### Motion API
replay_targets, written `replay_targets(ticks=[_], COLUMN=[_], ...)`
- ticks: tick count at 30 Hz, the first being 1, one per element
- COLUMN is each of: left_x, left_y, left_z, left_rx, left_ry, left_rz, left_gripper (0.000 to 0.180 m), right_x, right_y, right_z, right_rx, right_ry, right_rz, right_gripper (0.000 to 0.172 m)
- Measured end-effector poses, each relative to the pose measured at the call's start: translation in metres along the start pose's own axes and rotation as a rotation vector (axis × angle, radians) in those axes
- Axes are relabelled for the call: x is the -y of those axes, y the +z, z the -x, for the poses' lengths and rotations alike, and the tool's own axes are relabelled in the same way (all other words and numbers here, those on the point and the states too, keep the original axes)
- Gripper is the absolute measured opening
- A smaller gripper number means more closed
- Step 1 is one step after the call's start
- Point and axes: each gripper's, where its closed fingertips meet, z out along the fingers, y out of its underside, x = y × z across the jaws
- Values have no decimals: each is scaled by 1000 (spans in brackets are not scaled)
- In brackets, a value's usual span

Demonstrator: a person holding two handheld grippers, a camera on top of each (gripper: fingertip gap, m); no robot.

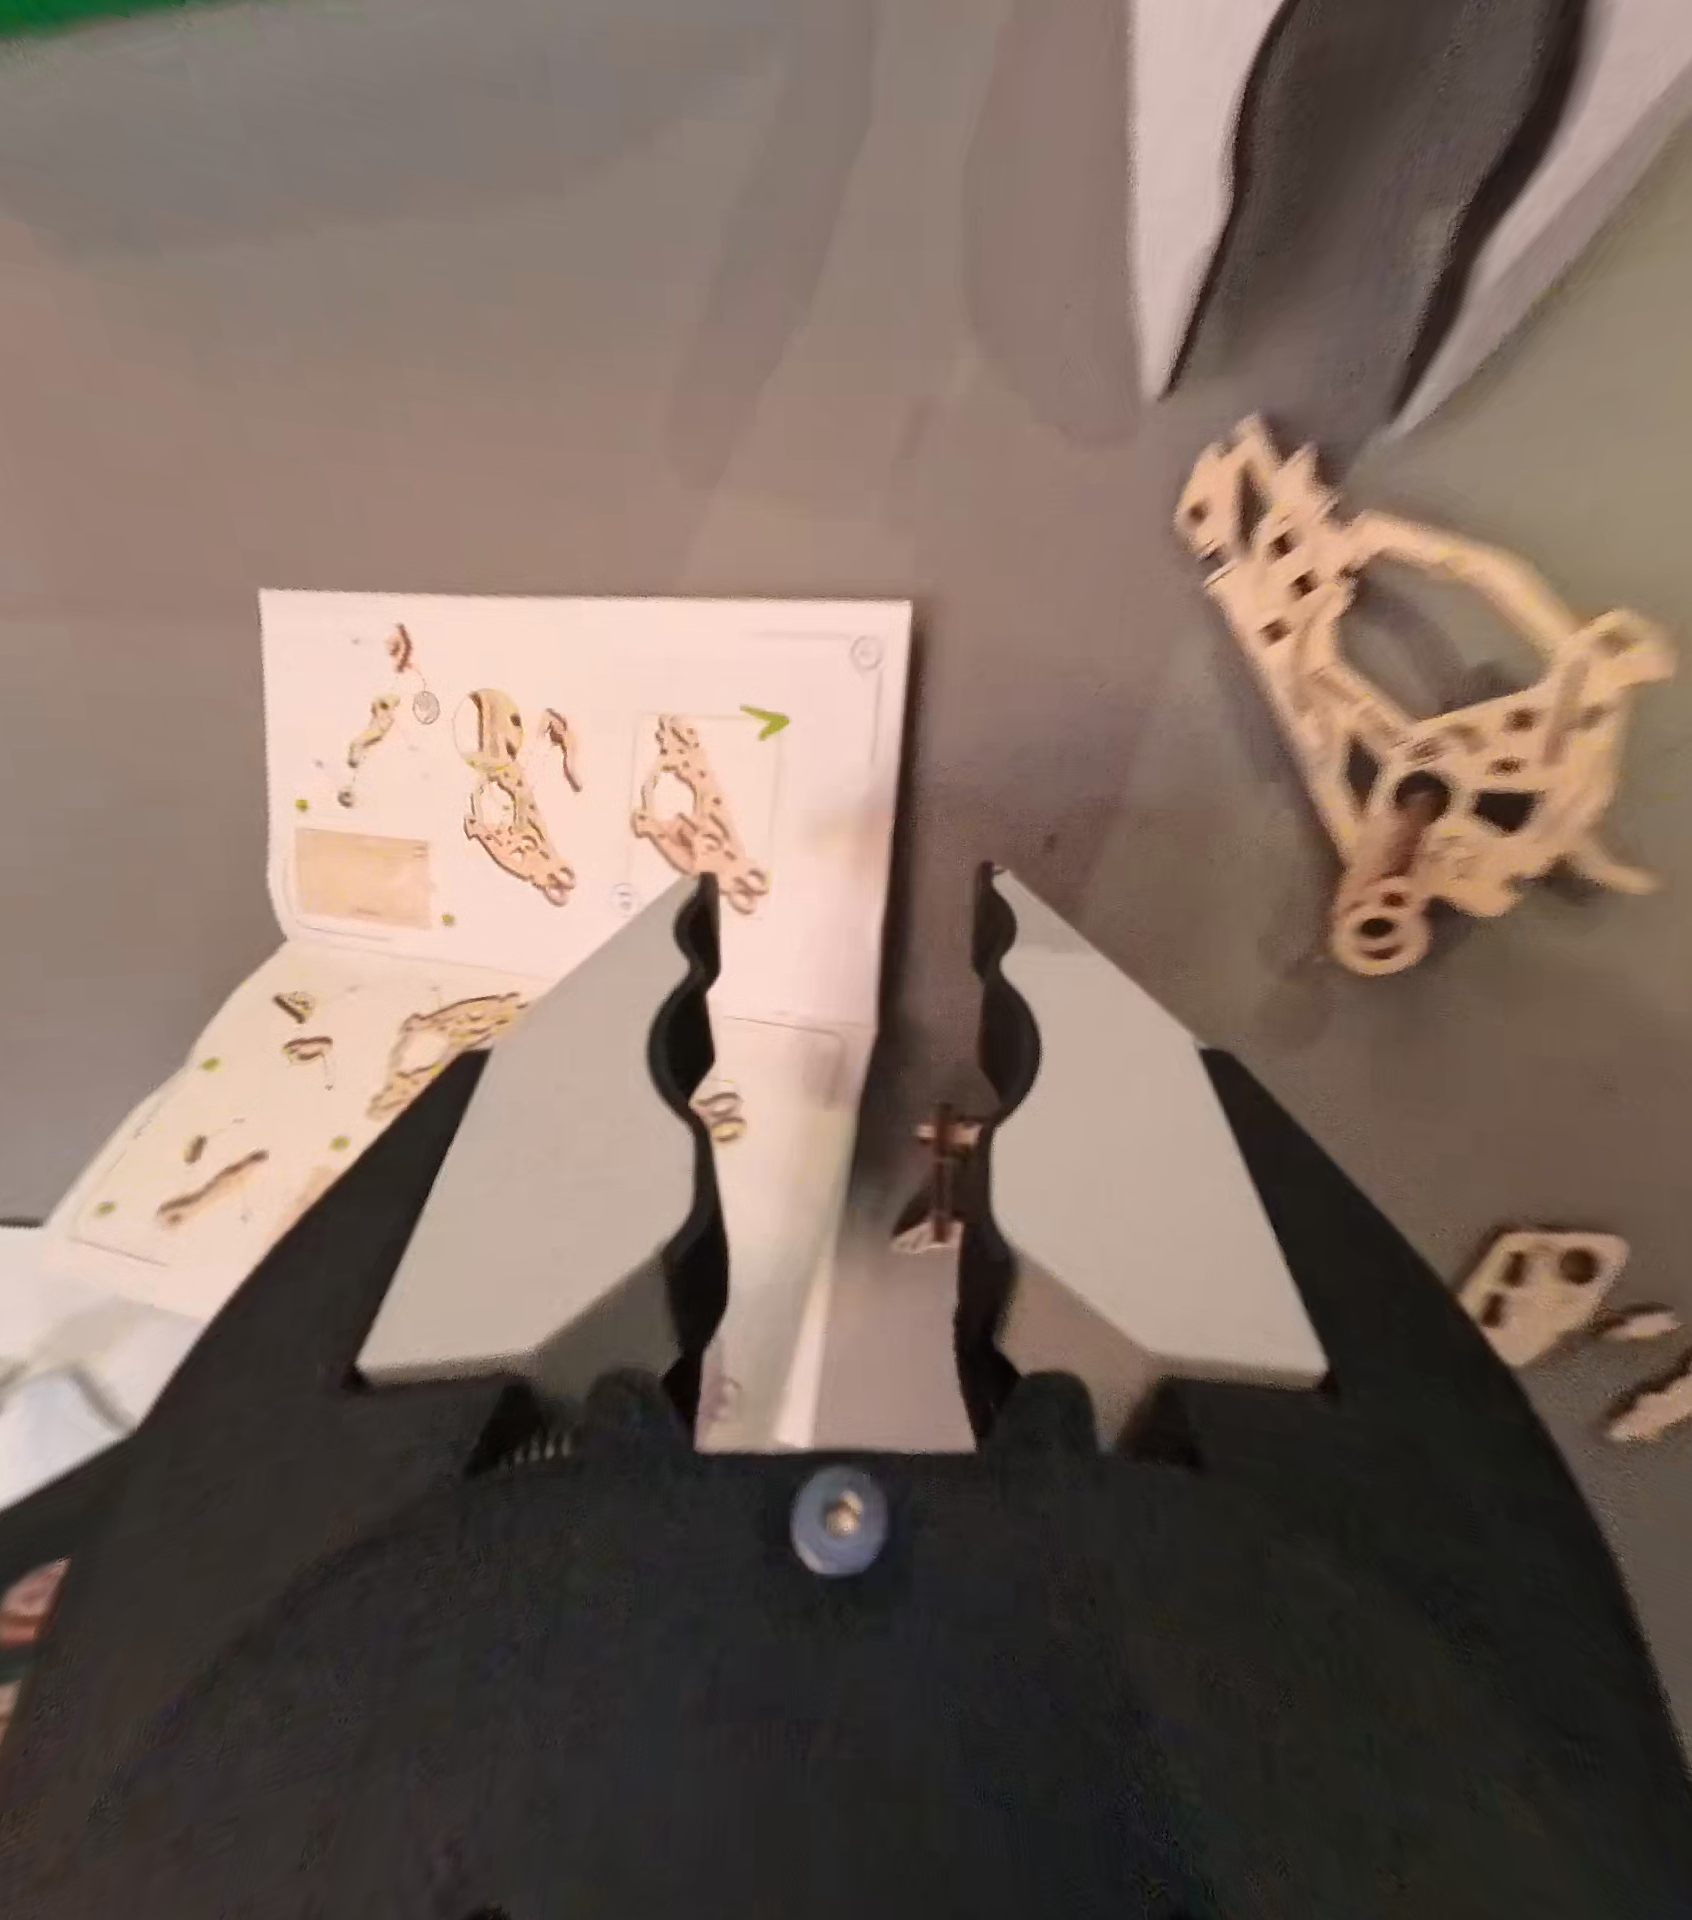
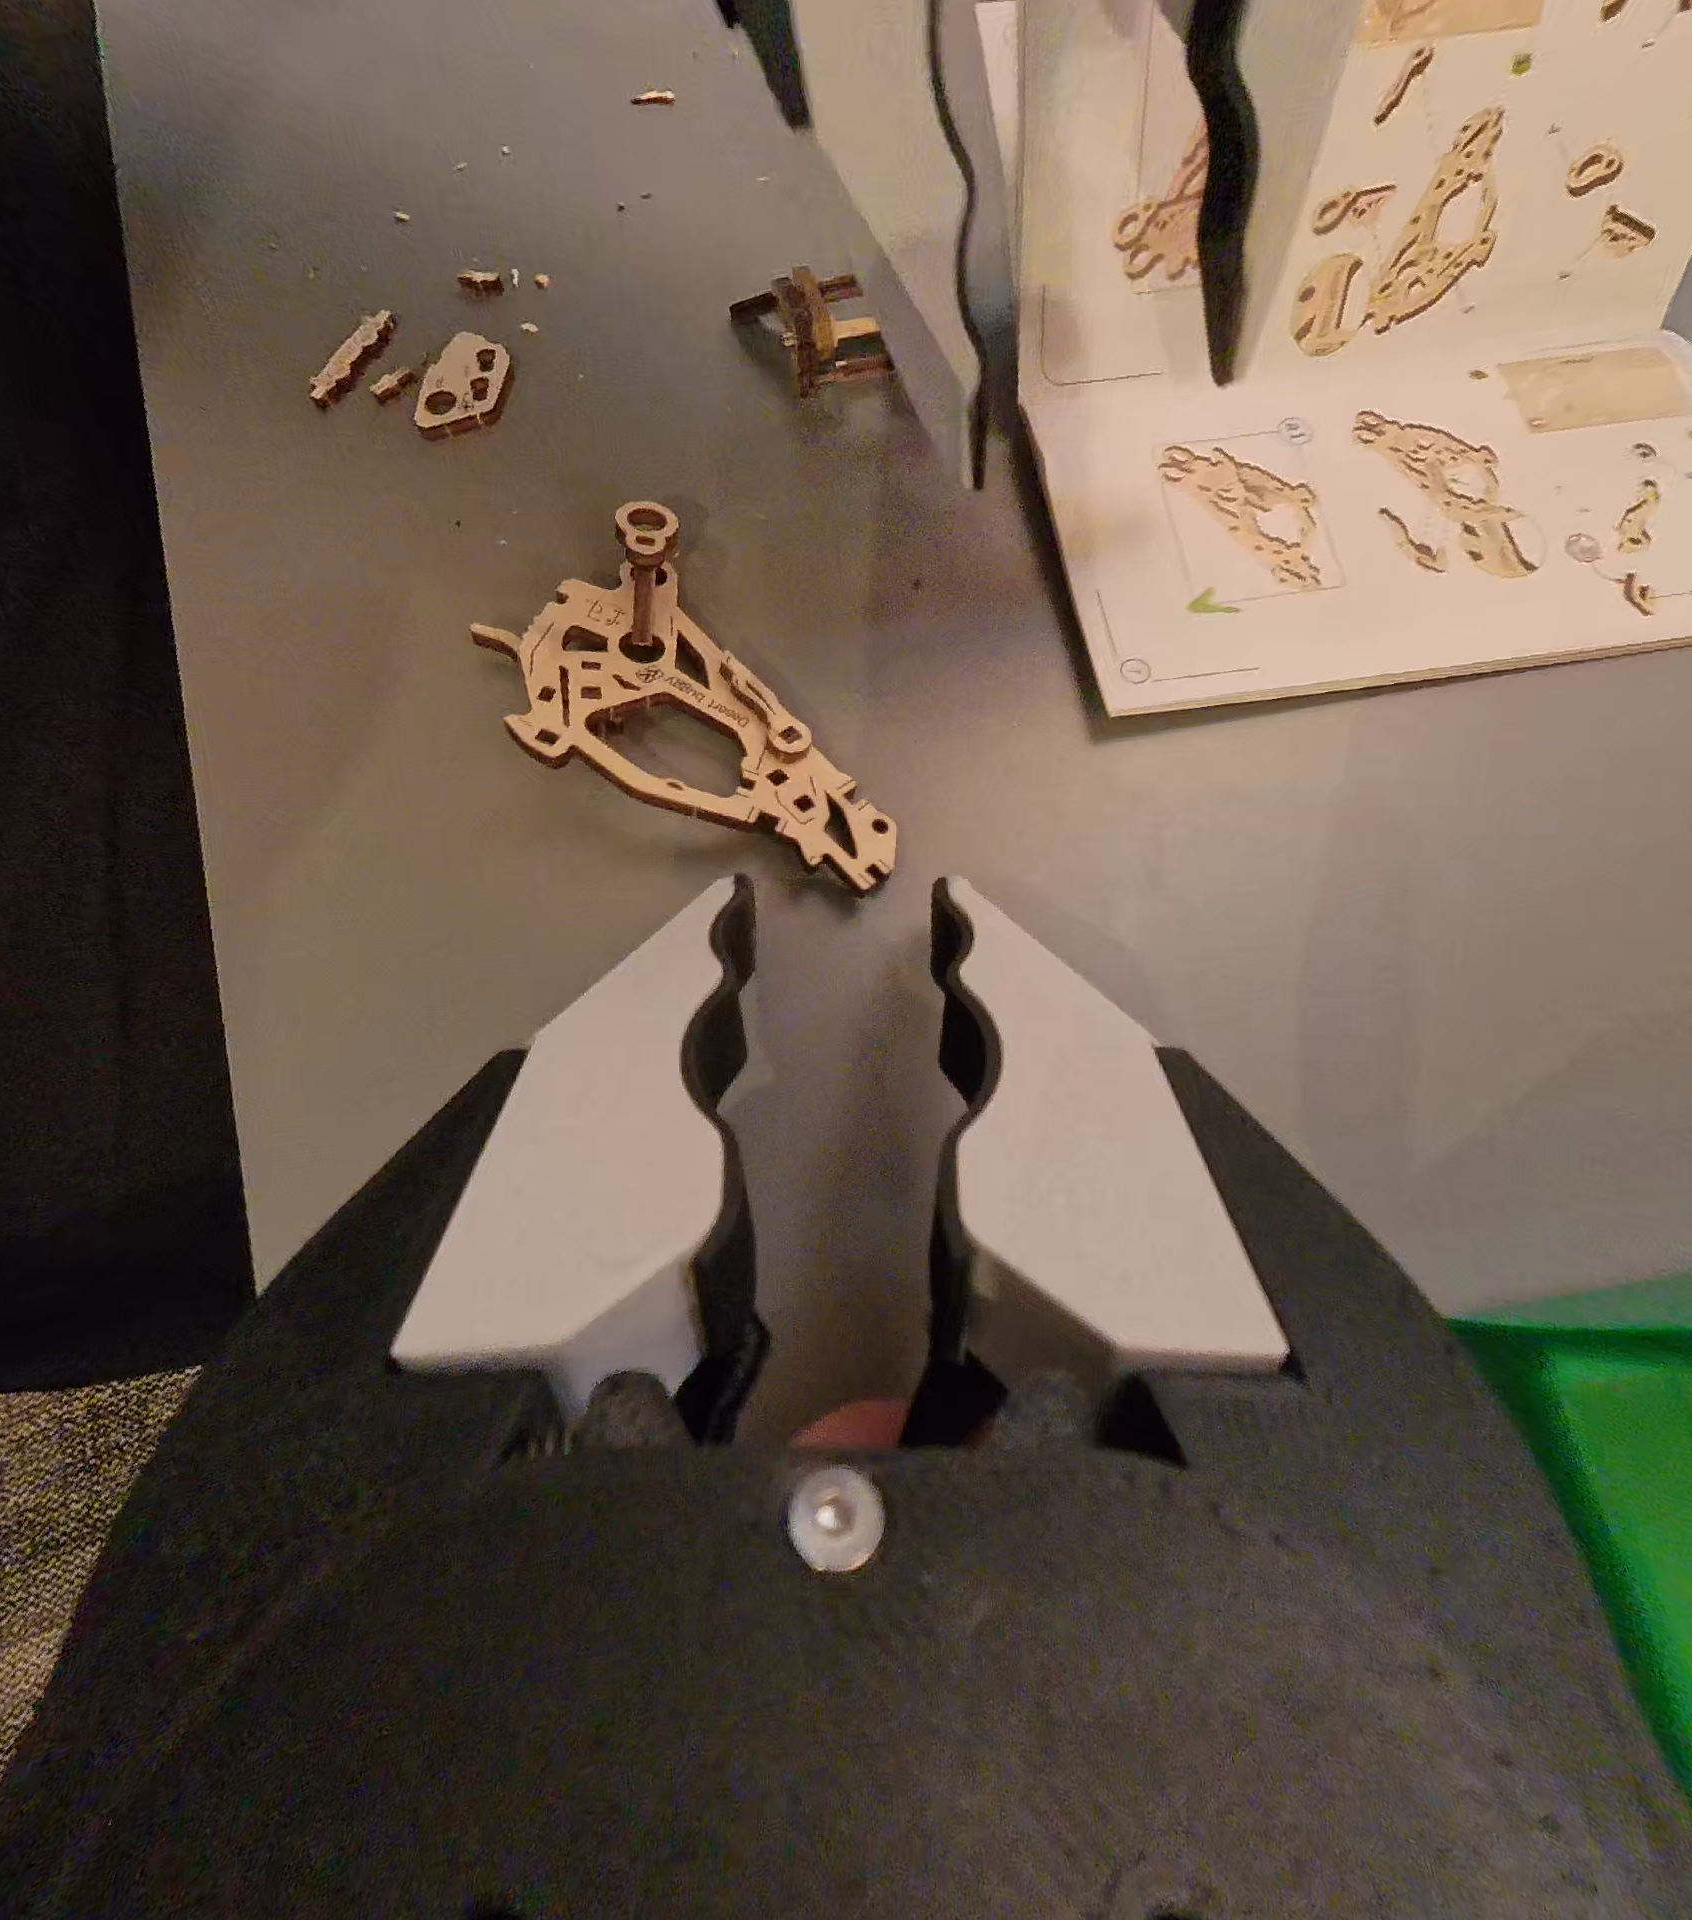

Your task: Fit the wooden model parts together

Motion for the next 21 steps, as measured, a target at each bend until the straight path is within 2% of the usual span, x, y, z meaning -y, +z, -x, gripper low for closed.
replay_targets(ticks=[3, 4, 5, 7, 12, 14, 16, 19, 21], left_x=[-13, -11, -16, -16, -19, -21, -21, -22, -28], left_y=[17, 18, 18, 19, 18, 17, 15, 11, 12], left_z=[-5, -3, -1, -2, 3, 3, 0, 2, 3], left_rx=[-112, -119, -119, -156, -189, -214, -246, -203, -199], left_ry=[7, -12, 8, -17, -91, -127, -140, -97, -68], left_rz=[101, 83, 112, 102, 29, -12, -50, -70, -50], left_gripper=[39, 43, 39, 33, 4, 0, 9, 40, 45], right_x=[0, 0, 2, 5, 15, 20, 26, 37, 41], right_y=[-1, -1, -3, -6, -13, -14, -14, -13, -10], right_z=[1, 1, 1, 1, -1, -3, -3, -2, -1], right_rx=[6, 9, 10, 13, 14, 4, 1, 3, 8], right_ry=[-2, -1, -1, 6, 25, 28, 17, -3, -13], right_rz=[-1, -8, -18, -50, -107, -107, -108, -113, -108], right_gripper=[31, 31, 31, 31, 31, 31, 31, 31, 31])
